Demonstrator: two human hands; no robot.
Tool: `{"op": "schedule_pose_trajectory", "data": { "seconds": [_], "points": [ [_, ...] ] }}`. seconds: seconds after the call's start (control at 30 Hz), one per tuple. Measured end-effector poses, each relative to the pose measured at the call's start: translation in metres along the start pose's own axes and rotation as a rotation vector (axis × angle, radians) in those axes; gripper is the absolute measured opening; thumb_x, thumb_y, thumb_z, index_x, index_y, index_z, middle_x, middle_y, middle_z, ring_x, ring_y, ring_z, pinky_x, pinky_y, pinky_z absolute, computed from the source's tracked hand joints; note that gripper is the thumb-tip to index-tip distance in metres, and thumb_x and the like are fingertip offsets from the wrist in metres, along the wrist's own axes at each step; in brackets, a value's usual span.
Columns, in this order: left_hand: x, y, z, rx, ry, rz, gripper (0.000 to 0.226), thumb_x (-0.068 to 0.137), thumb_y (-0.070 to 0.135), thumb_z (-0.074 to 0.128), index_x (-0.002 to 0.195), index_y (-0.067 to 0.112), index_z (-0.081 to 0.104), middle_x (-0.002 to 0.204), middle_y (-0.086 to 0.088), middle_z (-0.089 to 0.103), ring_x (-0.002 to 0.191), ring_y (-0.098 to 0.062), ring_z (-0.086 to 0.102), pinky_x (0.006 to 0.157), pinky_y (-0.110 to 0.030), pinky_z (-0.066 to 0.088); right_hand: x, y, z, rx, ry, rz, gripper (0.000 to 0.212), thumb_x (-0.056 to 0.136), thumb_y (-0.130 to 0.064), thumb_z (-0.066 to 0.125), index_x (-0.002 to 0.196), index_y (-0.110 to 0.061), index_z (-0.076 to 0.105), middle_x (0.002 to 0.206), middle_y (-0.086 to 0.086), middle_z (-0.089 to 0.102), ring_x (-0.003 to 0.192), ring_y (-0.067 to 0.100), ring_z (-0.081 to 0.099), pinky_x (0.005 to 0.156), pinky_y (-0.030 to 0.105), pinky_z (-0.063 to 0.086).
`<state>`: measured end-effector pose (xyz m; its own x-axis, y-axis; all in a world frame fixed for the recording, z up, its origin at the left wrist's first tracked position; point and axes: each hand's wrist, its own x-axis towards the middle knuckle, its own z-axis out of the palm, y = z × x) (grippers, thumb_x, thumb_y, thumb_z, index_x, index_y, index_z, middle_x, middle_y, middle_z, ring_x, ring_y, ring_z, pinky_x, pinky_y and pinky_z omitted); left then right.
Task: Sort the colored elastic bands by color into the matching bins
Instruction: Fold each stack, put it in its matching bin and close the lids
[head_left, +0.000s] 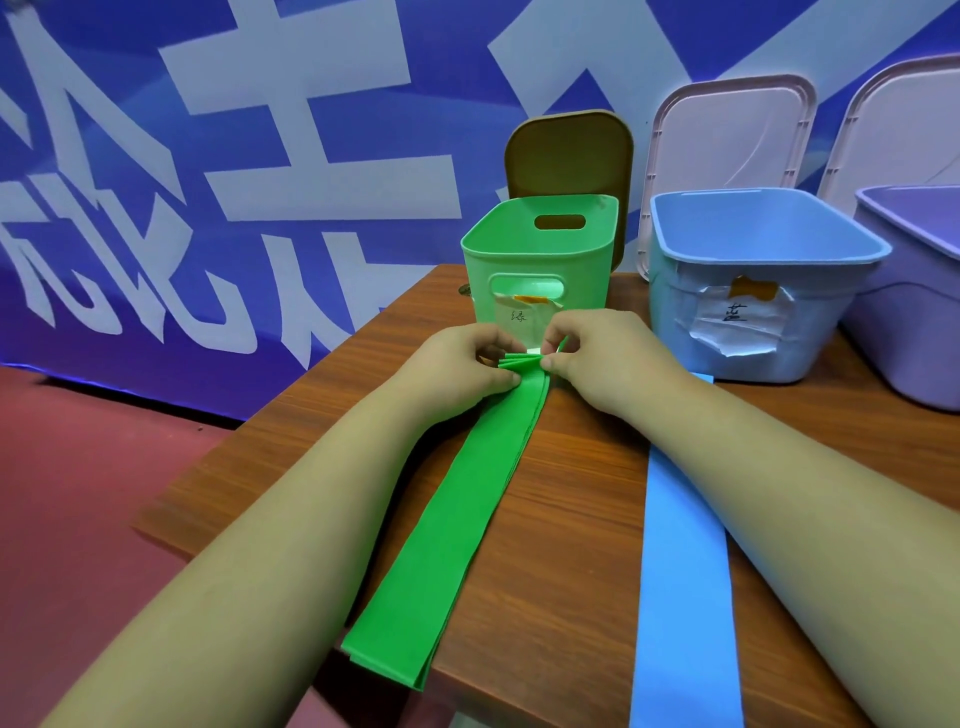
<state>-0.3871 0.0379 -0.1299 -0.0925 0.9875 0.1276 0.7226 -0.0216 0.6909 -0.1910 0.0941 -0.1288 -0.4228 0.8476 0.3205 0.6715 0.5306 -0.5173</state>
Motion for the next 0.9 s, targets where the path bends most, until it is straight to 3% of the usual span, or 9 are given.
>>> {"op": "schedule_pose_trajectory", "data": {
  "seconds": [0.2,0.37,0.5,0.63,0.77,0.9],
  "points": [
    [-0.0025,0.0024,-0.0036,-0.047,0.017,0.032,0.012,0.091,0.023,0.080,0.098,0.033,0.079,0.095,0.003,0.078,0.082,-0.010,0.072,0.078,-0.027,0.056,0.0007,0.0007,0.0031,0.047,-0.006,0.035,0.005,0.091,-0.036,0.078,0.091,-0.032,0.074,0.095,-0.008,0.068,0.094,0.016,0.061,0.075,0.032,0.050],
    [-0.0014,0.0019,-0.0027,0.006,0.042,-0.001,0.005,0.092,0.029,0.079,0.097,0.031,0.079,0.088,0.006,0.076,0.075,-0.004,0.067,0.072,-0.023,0.054,0.0020,-0.0014,0.0025,0.009,-0.033,0.046,0.004,0.093,-0.036,0.074,0.095,-0.033,0.075,0.099,-0.006,0.070,0.096,0.016,0.061,0.077,0.031,0.048],
    [-0.0004,0.0013,0.0001,0.123,0.044,0.009,0.010,0.092,0.032,0.079,0.102,0.032,0.079,0.092,0.007,0.073,0.084,-0.009,0.067,0.070,-0.022,0.052,0.0012,-0.0027,0.0020,-0.056,-0.057,0.046,0.013,0.095,-0.030,0.068,0.102,-0.029,0.078,0.101,-0.004,0.072,0.098,0.016,0.063,0.082,0.029,0.050],
    [0.0016,0.0003,-0.0012,0.191,0.077,0.022,0.018,0.092,0.036,0.078,0.109,0.033,0.078,0.098,0.011,0.069,0.089,-0.004,0.064,0.070,-0.018,0.049,0.0002,-0.0030,0.0004,-0.085,-0.072,0.067,0.019,0.097,-0.027,0.064,0.106,-0.027,0.081,0.096,-0.004,0.069,0.095,0.017,0.062,0.081,0.027,0.049],
    [0.0049,-0.0013,-0.0001,0.259,0.061,0.028,0.028,0.097,0.038,0.072,0.123,0.031,0.076,0.107,0.012,0.065,0.099,-0.008,0.061,0.080,-0.024,0.045,-0.0005,-0.0029,-0.0005,-0.082,-0.088,0.094,0.021,0.097,-0.026,0.063,0.106,-0.027,0.082,0.100,-0.002,0.074,0.098,0.019,0.066,0.081,0.028,0.050],
    [0.0055,0.0012,0.0009,0.282,0.034,0.009,0.024,0.100,0.035,0.068,0.122,0.029,0.075,0.098,0.012,0.061,0.090,-0.006,0.058,0.077,-0.026,0.045,-0.0016,-0.0047,-0.0016,-0.095,-0.121,0.100,0.022,0.096,-0.025,0.063,0.105,-0.026,0.083,0.101,-0.002,0.076,0.100,0.020,0.067,0.080,0.028,0.051]
  ]
}}
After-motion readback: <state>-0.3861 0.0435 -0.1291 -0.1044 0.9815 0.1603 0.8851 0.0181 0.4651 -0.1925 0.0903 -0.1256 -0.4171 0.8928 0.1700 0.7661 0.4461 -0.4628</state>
